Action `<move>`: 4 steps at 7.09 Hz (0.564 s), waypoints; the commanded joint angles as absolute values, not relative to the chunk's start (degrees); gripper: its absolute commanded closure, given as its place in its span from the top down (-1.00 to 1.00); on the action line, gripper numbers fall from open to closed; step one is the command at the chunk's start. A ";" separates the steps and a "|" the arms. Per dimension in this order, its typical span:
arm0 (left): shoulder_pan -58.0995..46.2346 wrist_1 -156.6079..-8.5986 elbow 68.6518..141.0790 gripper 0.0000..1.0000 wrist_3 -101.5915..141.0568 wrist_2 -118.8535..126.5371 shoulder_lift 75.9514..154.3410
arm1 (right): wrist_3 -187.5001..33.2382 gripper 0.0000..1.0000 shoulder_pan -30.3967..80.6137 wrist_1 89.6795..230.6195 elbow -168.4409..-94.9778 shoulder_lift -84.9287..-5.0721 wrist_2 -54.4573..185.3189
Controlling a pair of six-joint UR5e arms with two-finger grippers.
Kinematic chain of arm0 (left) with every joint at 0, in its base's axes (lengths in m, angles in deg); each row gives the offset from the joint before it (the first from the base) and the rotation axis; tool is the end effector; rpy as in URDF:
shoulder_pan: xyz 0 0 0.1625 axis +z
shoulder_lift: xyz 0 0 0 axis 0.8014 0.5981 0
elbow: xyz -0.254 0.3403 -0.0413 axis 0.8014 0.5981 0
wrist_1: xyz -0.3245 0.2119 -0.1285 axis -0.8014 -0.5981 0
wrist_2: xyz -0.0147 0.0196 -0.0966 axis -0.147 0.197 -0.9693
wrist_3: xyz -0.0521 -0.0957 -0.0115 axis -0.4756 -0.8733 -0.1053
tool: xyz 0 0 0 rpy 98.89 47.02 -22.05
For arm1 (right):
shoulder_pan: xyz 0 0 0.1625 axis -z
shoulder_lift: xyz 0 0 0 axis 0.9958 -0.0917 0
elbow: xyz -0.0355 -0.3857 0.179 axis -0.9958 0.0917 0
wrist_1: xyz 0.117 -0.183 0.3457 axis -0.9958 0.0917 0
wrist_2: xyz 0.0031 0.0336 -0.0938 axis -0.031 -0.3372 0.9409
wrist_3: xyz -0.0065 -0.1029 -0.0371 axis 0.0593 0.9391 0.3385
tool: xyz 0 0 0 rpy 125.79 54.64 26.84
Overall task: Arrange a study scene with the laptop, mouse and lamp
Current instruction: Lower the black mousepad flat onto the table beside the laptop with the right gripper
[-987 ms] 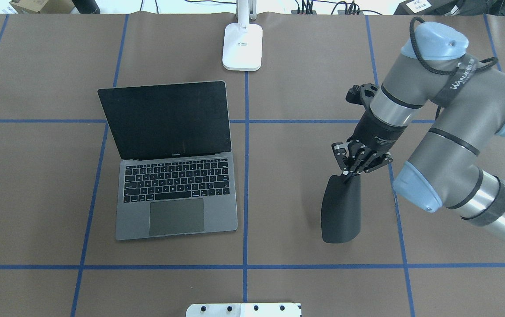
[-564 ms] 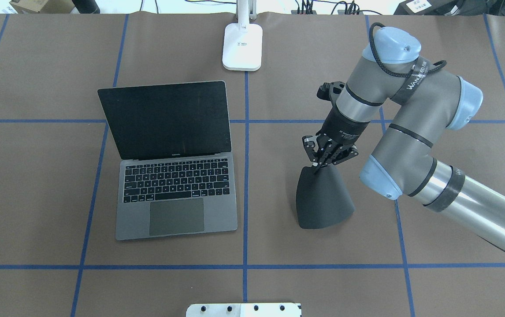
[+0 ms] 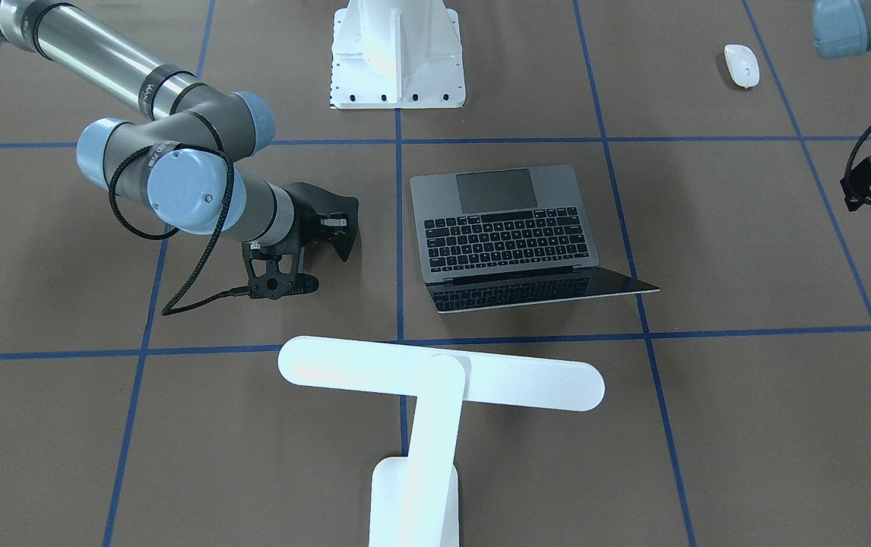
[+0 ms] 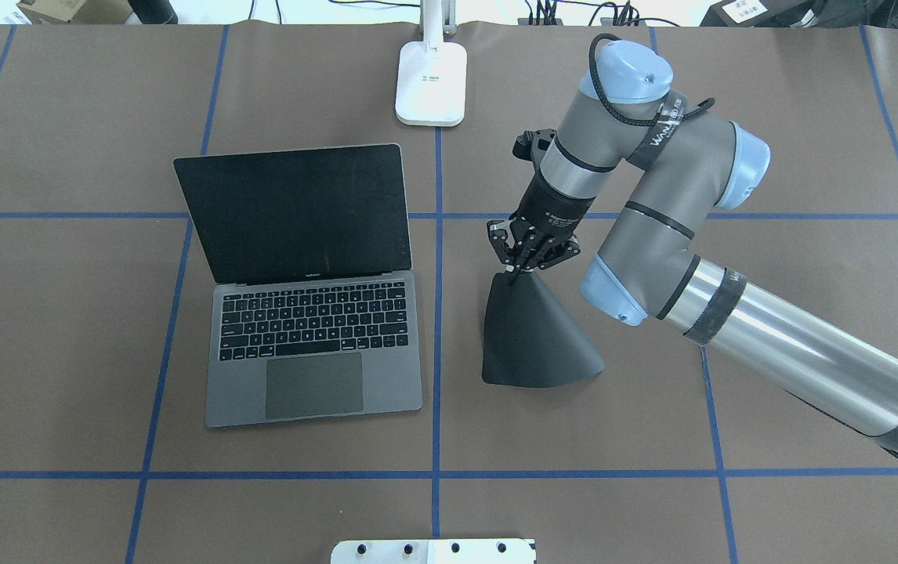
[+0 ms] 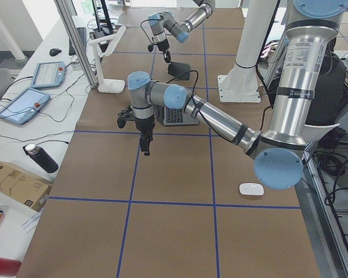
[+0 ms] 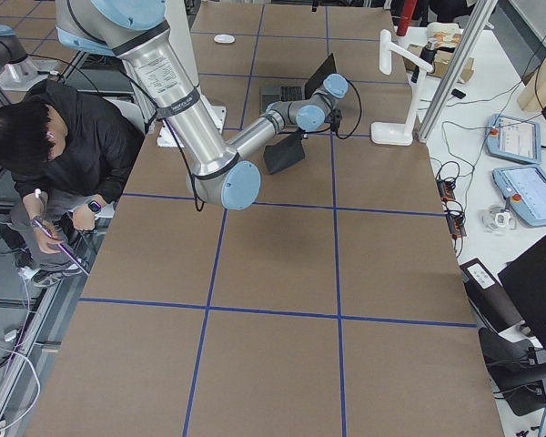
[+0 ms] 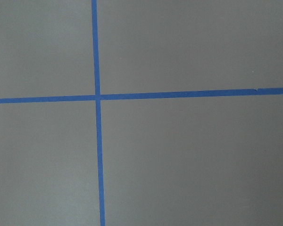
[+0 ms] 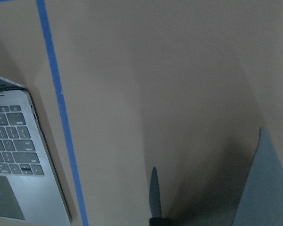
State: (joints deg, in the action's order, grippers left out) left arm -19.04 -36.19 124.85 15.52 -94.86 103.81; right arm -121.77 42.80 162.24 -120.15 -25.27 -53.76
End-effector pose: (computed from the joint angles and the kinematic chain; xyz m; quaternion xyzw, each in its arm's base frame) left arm 0.0809 -0.5110 0.4741 -0.0092 0.2708 0.0102 0.9625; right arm -0.5063 -0.5177 0.2717 -0.1461 -0.5025 -0.0629 0.8498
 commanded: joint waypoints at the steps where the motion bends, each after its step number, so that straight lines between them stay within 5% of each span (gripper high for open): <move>1: -19.25 -36.37 123.94 1.00 15.57 -94.86 103.90 | -121.71 -1.00 43.52 161.71 -116.68 -22.84 -51.83; 4: -19.25 -41.20 120.16 1.00 15.22 -94.86 103.99 | -122.76 -1.00 45.54 156.28 -113.43 -22.65 -48.48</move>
